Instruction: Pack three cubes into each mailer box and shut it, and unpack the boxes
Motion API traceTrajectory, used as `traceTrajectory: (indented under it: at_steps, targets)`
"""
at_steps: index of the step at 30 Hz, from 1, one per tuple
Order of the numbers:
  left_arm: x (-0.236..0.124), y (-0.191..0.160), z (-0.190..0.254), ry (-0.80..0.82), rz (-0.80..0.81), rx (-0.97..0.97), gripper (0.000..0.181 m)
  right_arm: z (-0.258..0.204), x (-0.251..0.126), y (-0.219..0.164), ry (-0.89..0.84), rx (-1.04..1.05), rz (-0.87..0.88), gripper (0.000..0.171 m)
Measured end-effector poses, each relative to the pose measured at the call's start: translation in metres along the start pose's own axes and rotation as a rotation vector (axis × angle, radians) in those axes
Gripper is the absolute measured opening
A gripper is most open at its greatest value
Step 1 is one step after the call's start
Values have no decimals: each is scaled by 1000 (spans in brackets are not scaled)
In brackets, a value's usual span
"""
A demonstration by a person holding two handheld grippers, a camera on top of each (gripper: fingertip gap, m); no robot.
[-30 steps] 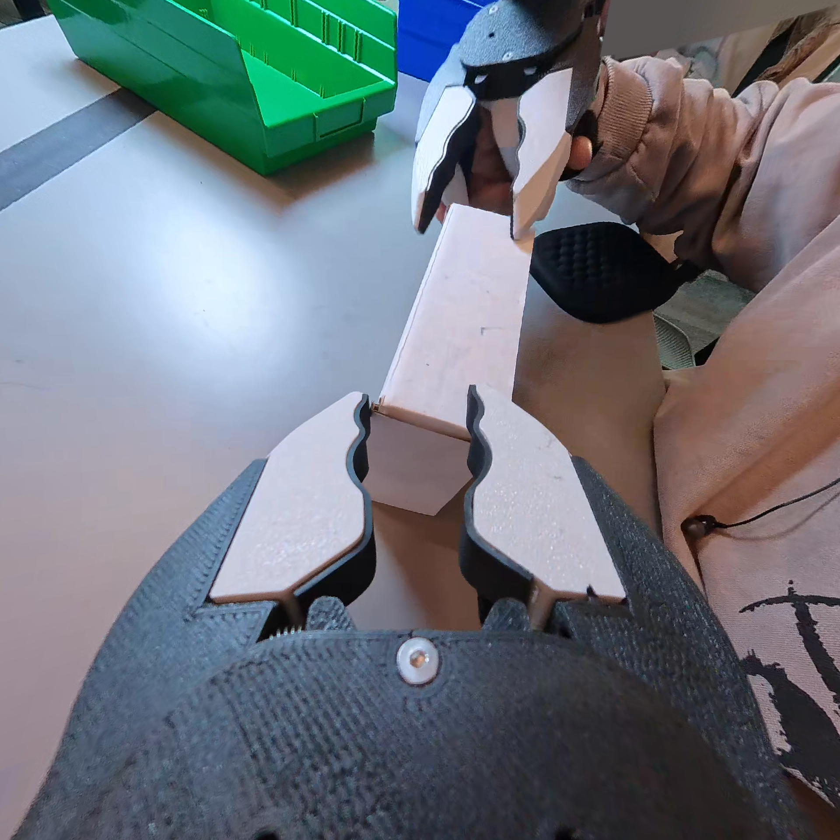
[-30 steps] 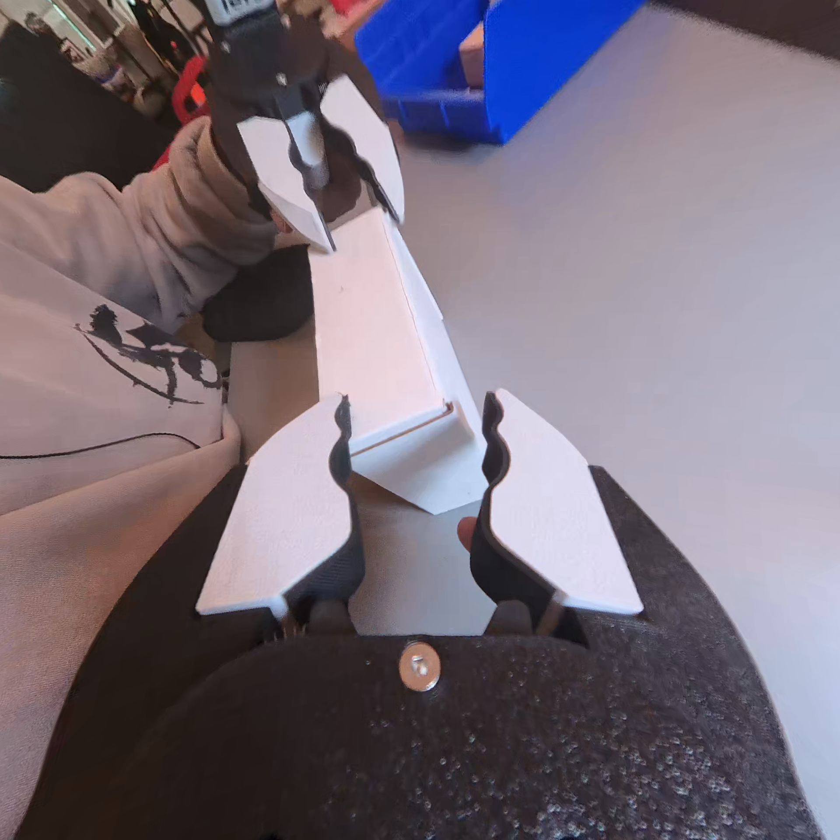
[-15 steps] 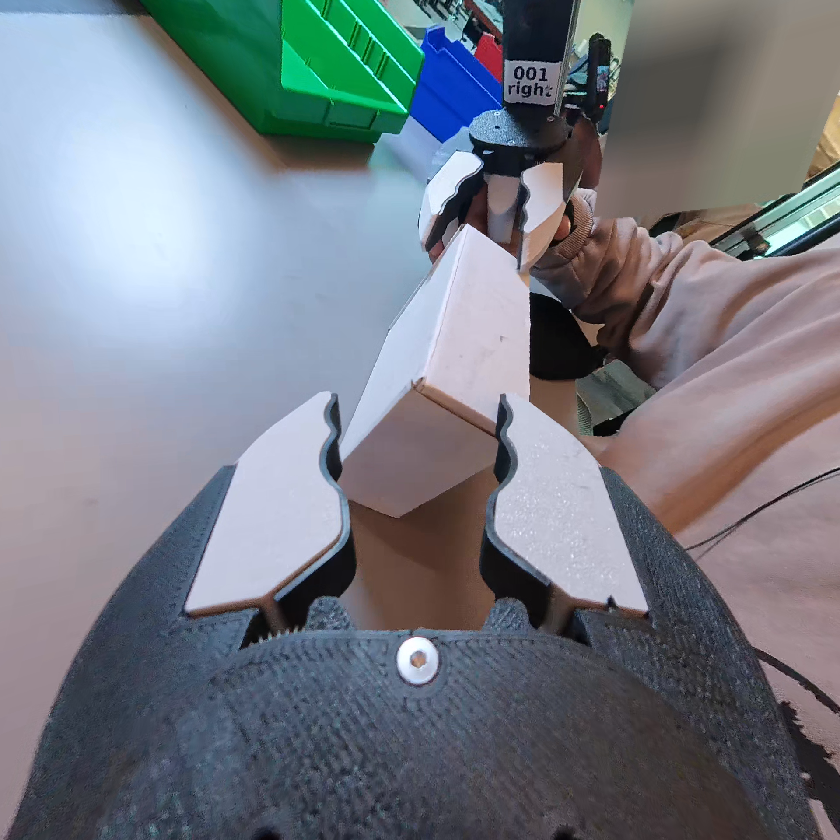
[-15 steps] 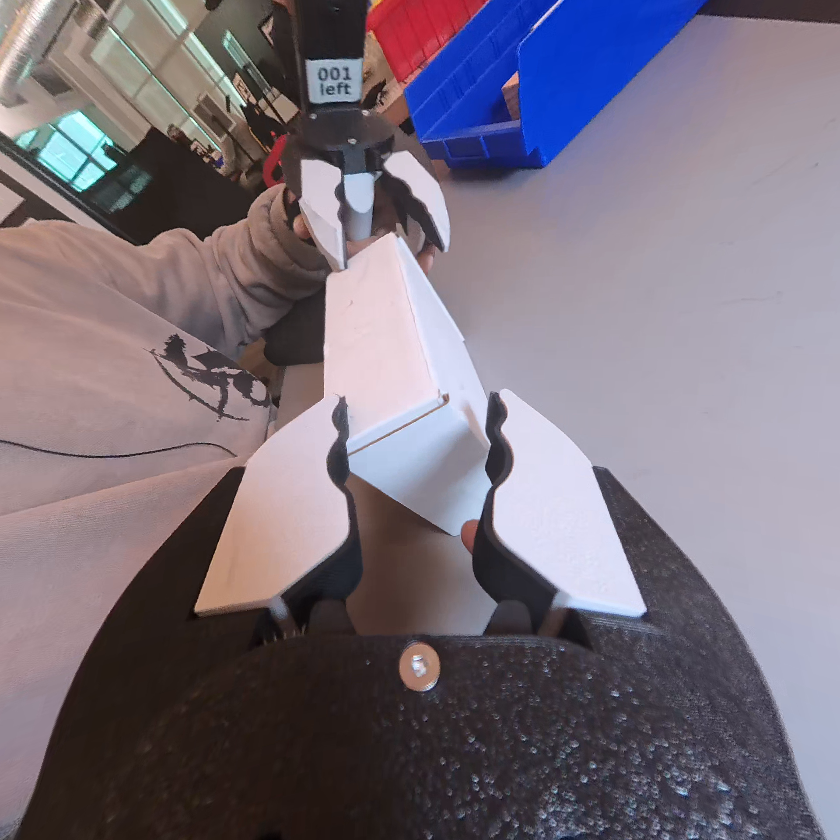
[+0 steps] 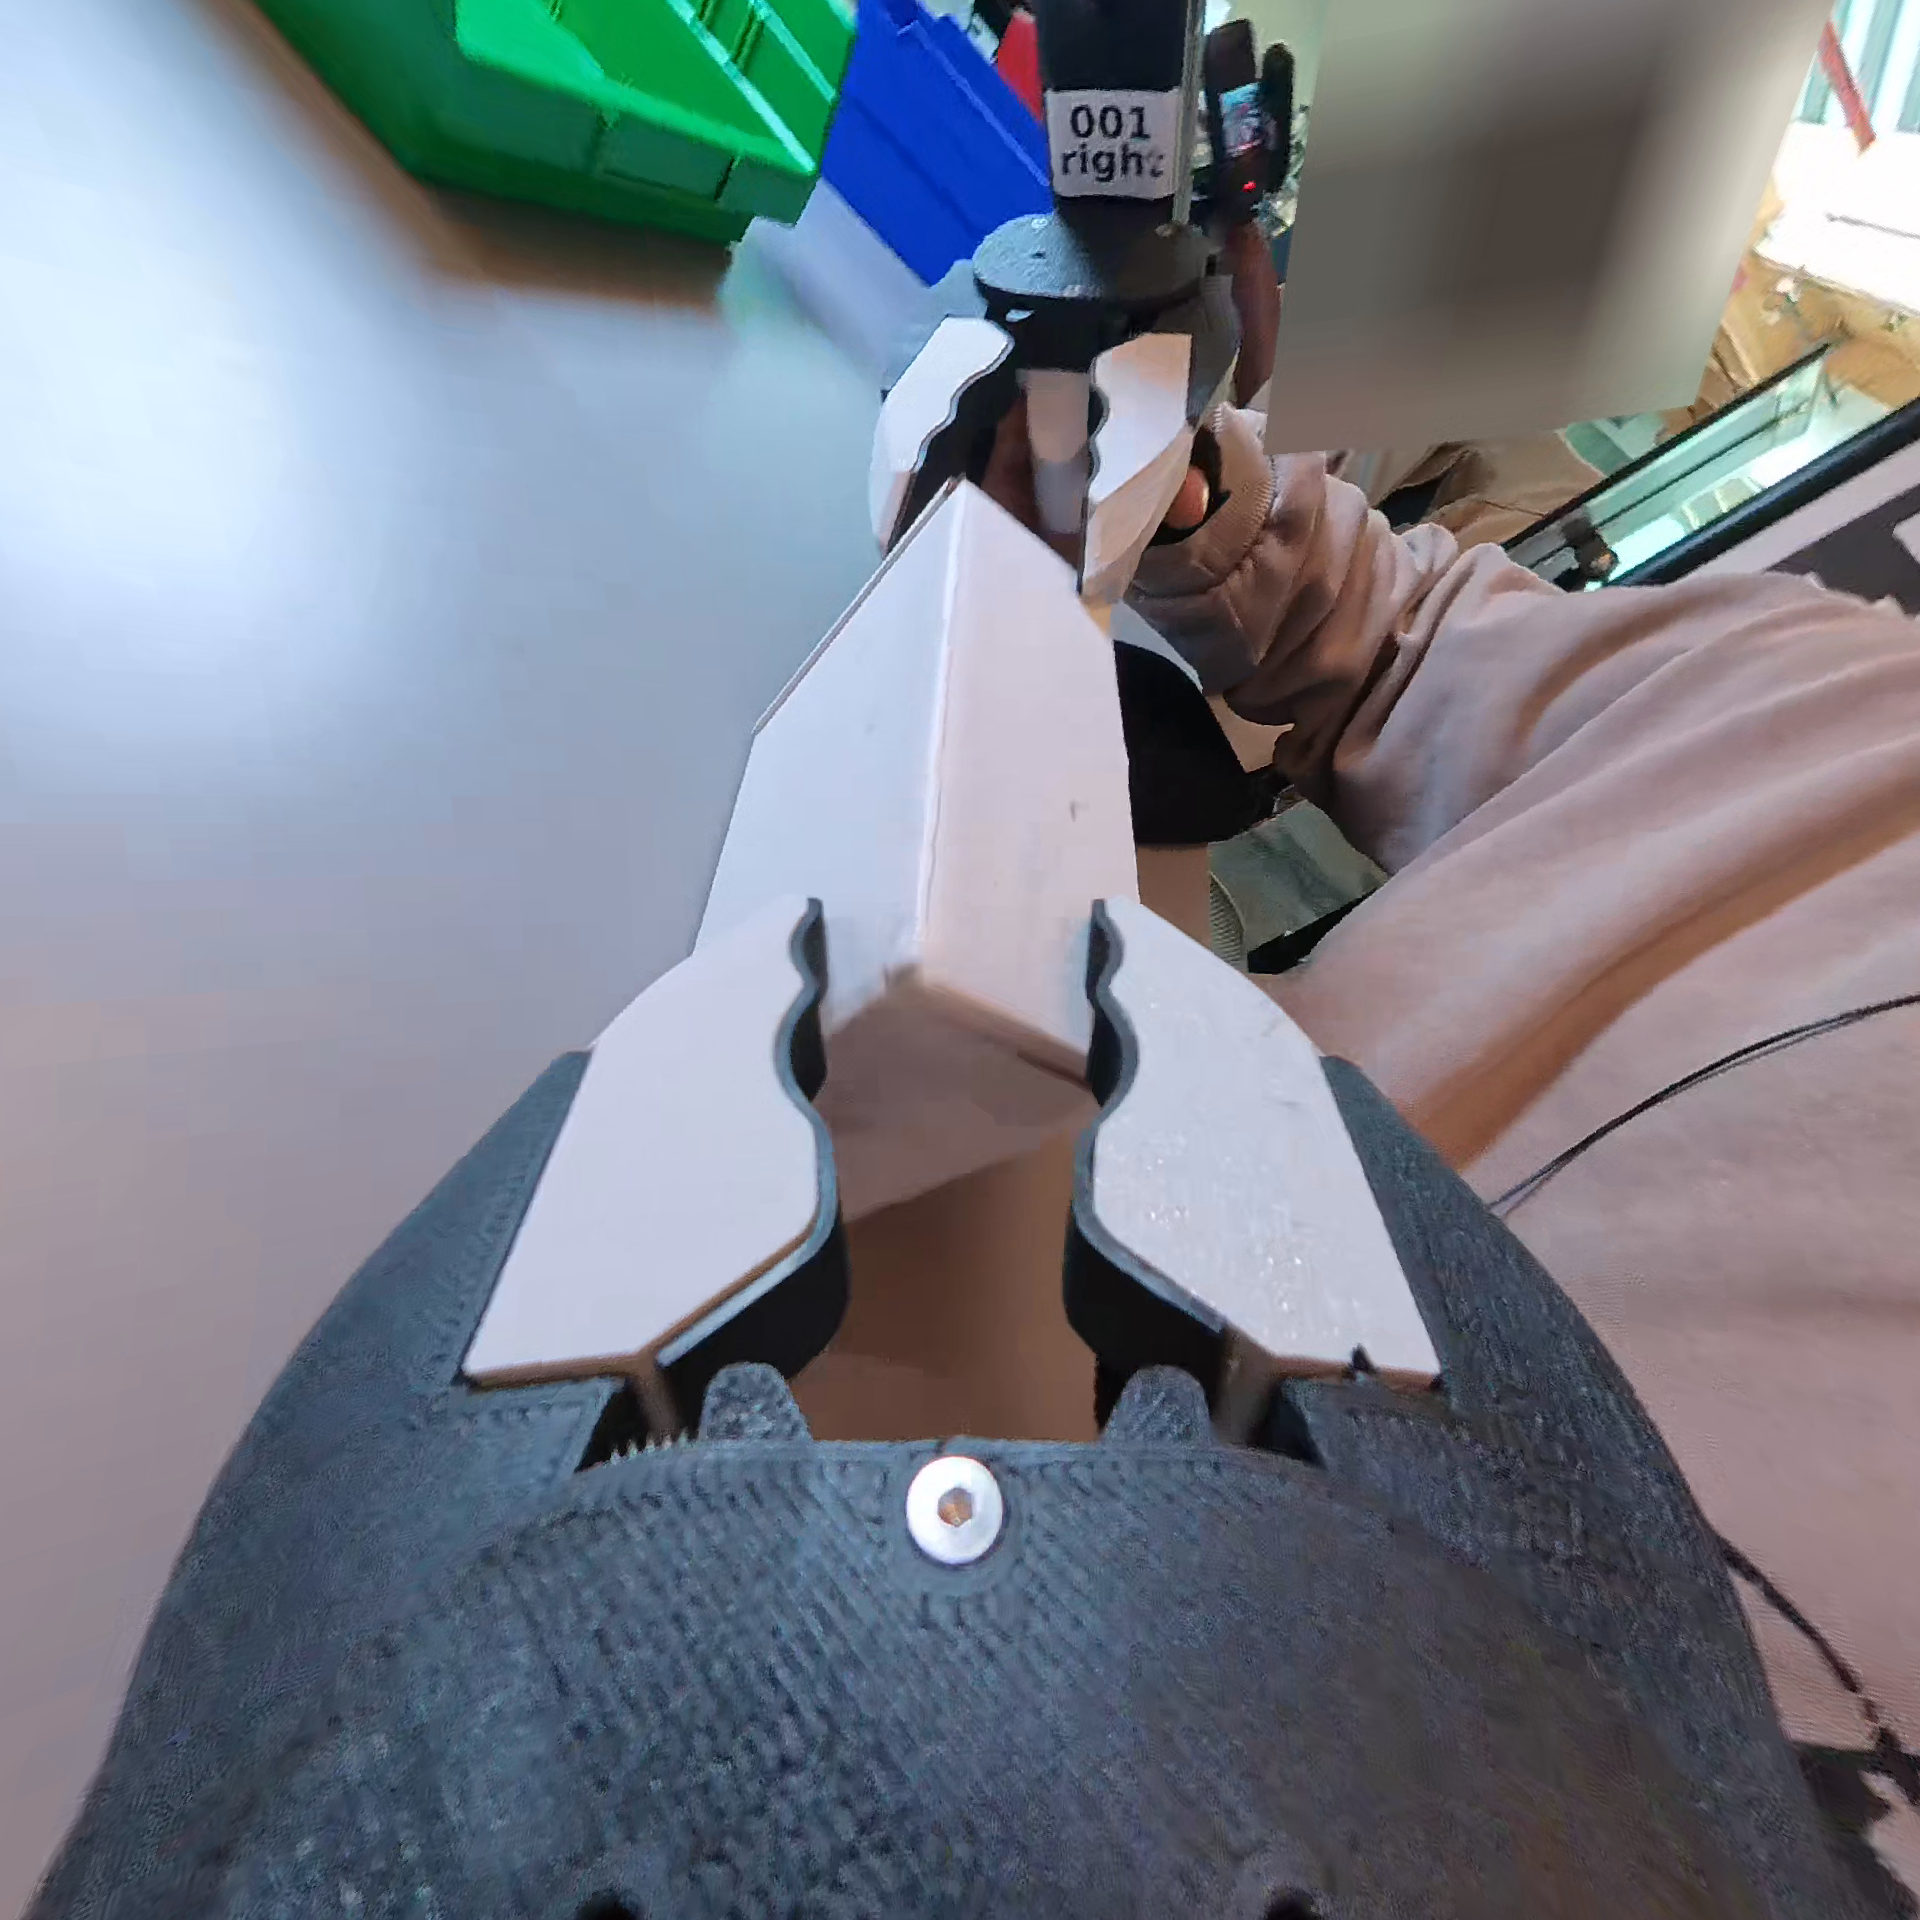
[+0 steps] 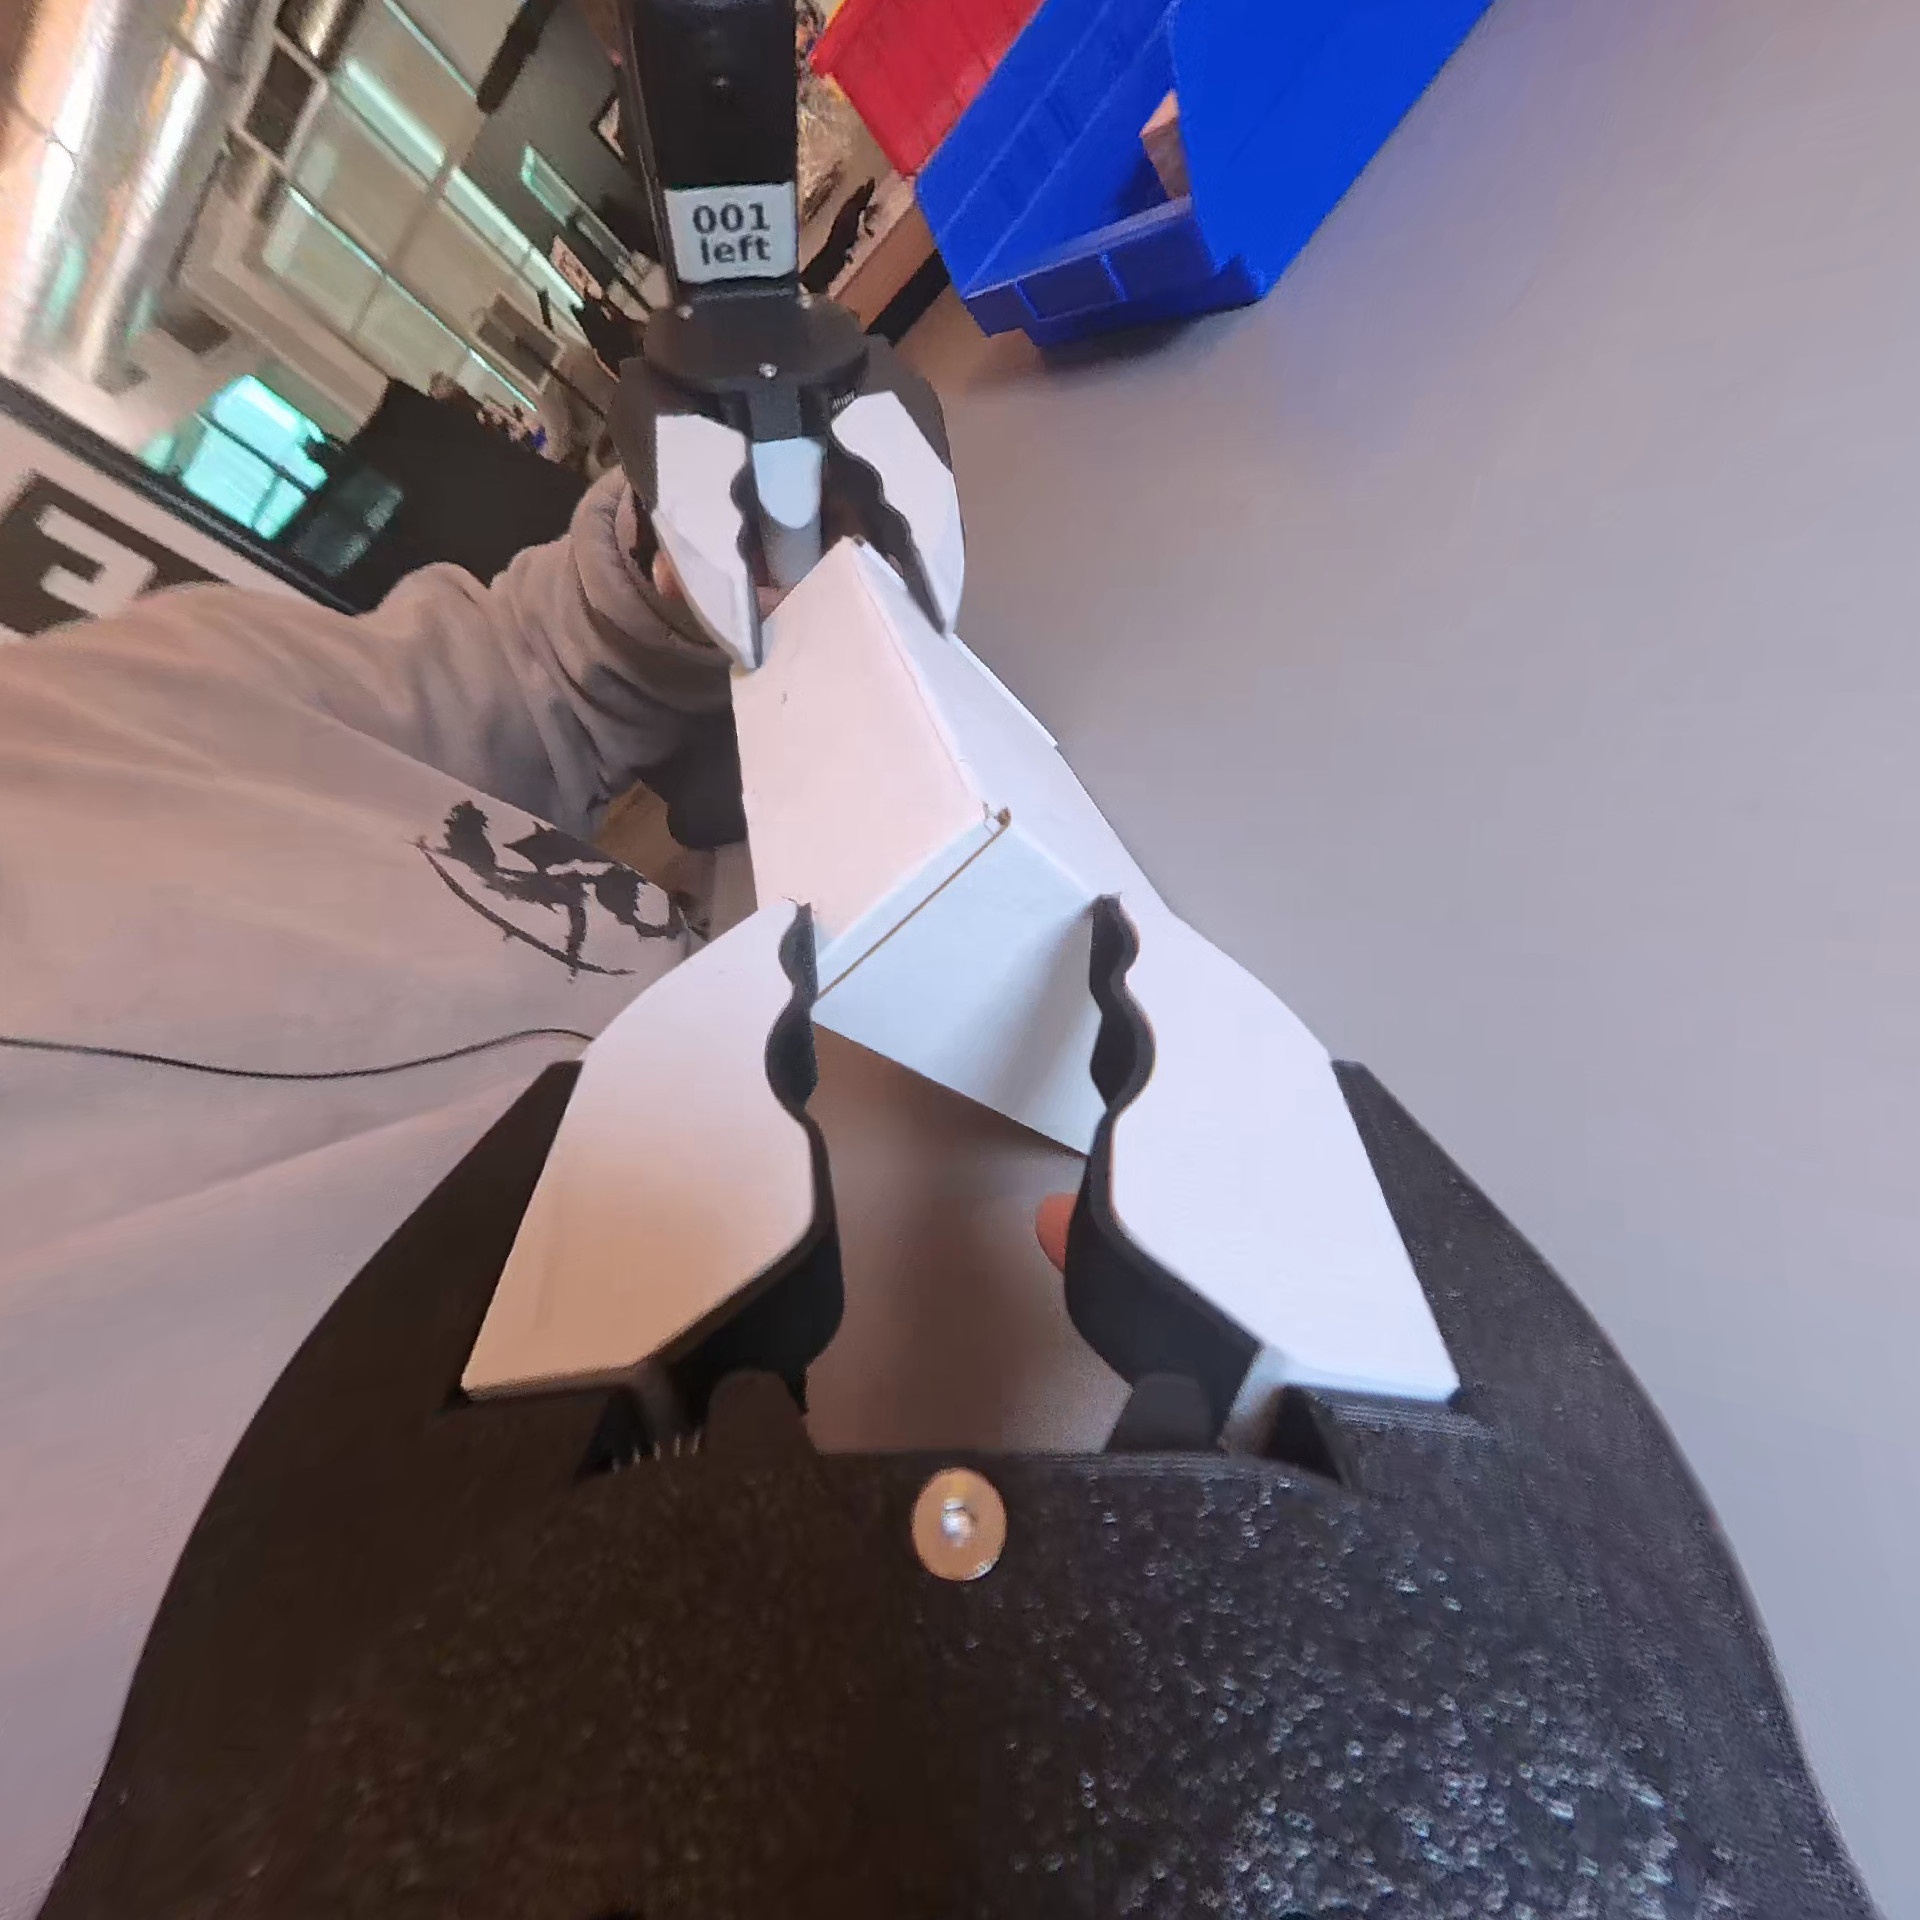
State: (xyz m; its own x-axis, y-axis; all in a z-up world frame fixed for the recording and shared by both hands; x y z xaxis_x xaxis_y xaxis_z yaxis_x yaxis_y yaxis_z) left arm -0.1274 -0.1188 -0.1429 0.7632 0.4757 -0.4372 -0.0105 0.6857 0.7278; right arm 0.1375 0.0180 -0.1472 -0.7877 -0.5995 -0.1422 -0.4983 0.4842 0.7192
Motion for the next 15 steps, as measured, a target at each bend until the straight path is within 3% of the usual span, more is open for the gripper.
traceTrajectory:
  at_steps: [4,9,15]
  targets:
    - [3,10,11,103,40,222,45,-14,1,4,-89,-236,-58,45]
    - [2,11,31,177,9,443,56,-34,1,-3,-143,-427,-140,41]
    - [6,-11,59,245,-133,651,60,-64,21,-22,-223,-694,-409,62]
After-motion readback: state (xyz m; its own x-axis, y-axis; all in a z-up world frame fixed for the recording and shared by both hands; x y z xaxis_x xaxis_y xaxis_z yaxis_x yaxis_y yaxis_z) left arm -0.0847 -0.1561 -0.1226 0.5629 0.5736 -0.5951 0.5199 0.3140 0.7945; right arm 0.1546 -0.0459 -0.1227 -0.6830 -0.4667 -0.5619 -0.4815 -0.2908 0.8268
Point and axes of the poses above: each gripper's, where its closed fingertips meet, x out along the fingers, y out of its top, z = x × y across the jaws, the point moved 10 cm from there along -x, back along the fingers, and after that the axes turned 13 degrees about y, right-handed, at the moved point
